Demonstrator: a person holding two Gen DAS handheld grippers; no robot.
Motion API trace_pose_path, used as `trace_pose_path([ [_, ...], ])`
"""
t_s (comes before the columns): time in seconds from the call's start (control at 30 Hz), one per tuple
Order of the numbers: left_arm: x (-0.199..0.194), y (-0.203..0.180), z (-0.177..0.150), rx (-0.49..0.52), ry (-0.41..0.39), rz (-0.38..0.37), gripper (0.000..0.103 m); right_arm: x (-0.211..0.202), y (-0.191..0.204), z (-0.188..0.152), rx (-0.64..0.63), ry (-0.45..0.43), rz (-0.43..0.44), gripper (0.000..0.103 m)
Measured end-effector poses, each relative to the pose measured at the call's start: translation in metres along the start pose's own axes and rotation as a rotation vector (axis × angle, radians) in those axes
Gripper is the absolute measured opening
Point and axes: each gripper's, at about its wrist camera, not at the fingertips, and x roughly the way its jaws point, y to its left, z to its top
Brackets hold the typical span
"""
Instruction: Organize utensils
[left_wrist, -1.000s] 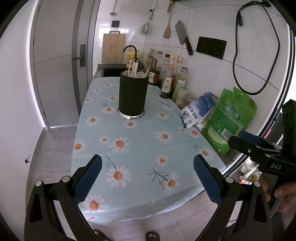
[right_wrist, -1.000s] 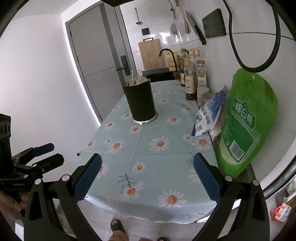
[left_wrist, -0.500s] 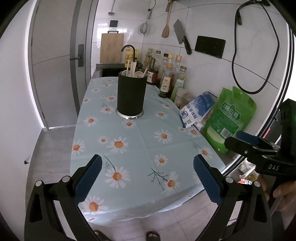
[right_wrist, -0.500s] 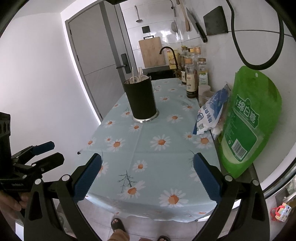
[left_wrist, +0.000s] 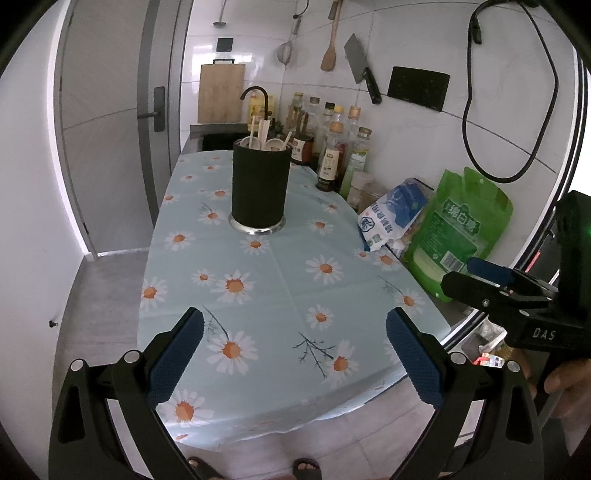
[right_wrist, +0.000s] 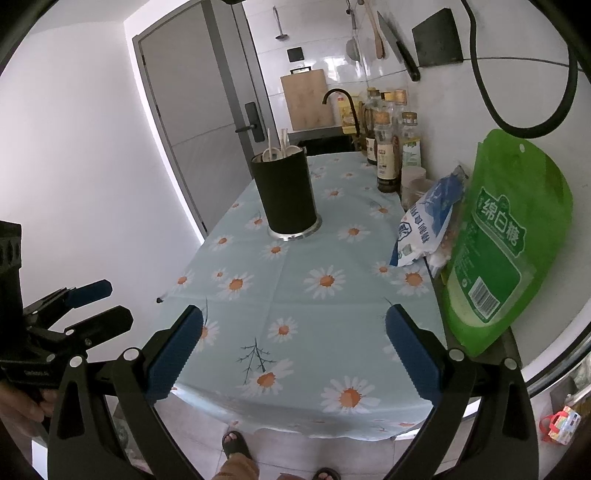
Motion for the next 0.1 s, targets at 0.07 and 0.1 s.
trace_pose_path([
  [0.07,0.001,0.0014,0.0001,-0.005,0.003,0.001,0.096,0.0006,0.0002,0.0004,-0.001,0.0,0.005,0.098],
  [0.1,0.0019,0.0015,0.0002,-0.009,0.007,-0.003,0.096,0.0009,0.0001,0.0007,-0.002,0.0,0.005,0.098],
])
